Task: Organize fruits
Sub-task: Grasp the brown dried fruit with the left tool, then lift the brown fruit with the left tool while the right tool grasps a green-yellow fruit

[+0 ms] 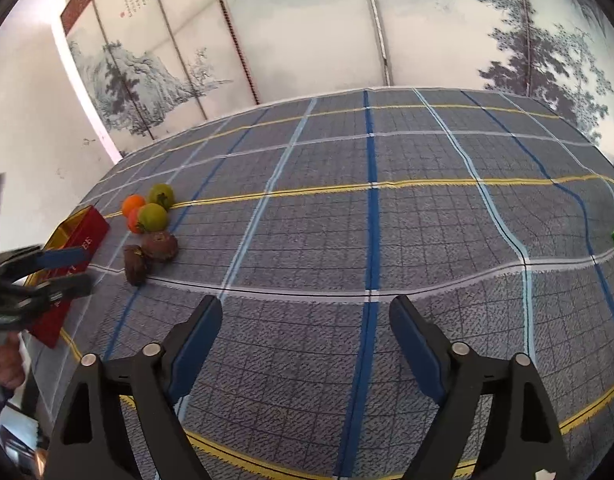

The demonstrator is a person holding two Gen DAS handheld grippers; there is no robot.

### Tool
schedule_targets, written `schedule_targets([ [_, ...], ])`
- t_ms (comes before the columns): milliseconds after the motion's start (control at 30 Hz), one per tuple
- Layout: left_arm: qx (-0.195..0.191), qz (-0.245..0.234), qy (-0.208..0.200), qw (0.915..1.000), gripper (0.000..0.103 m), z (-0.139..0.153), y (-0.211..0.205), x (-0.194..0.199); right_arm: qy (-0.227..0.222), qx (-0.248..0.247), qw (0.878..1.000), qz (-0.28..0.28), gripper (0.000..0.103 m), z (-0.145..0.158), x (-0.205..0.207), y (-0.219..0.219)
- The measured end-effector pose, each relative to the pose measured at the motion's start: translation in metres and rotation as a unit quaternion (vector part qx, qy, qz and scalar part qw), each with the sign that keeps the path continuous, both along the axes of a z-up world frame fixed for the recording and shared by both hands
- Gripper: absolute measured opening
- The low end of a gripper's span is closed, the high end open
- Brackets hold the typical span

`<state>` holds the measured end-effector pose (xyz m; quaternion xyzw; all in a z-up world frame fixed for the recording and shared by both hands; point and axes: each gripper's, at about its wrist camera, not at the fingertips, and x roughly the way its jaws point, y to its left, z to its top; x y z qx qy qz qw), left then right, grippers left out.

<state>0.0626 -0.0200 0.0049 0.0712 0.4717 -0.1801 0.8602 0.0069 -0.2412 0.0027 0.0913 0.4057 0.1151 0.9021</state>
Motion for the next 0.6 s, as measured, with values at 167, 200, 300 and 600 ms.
schedule_targets([
  [167,-0.029,-0.005,0.031,0.9991,0.058,-0.022,-0.002,0.02,-0.008,0.014,1.0,0.01,0.088,0.001,-0.001,-0.001],
  [200,-0.041,-0.005,0.039,0.9984,0.04,-0.025,-0.002,0.021,-0.007,0.017,1.0,0.01,0.088,0.001,-0.001,-0.002],
  [300,-0.047,0.005,0.03,0.9984,0.039,-0.028,-0.001,0.013,-0.001,0.022,1.0,0.01,0.088,-0.001,0.0,-0.003],
  [600,-0.121,0.066,0.032,0.9899,0.039,0.002,0.044,-0.048,-0.011,0.037,0.999,0.028,0.088,0.004,0.001,0.001],
])
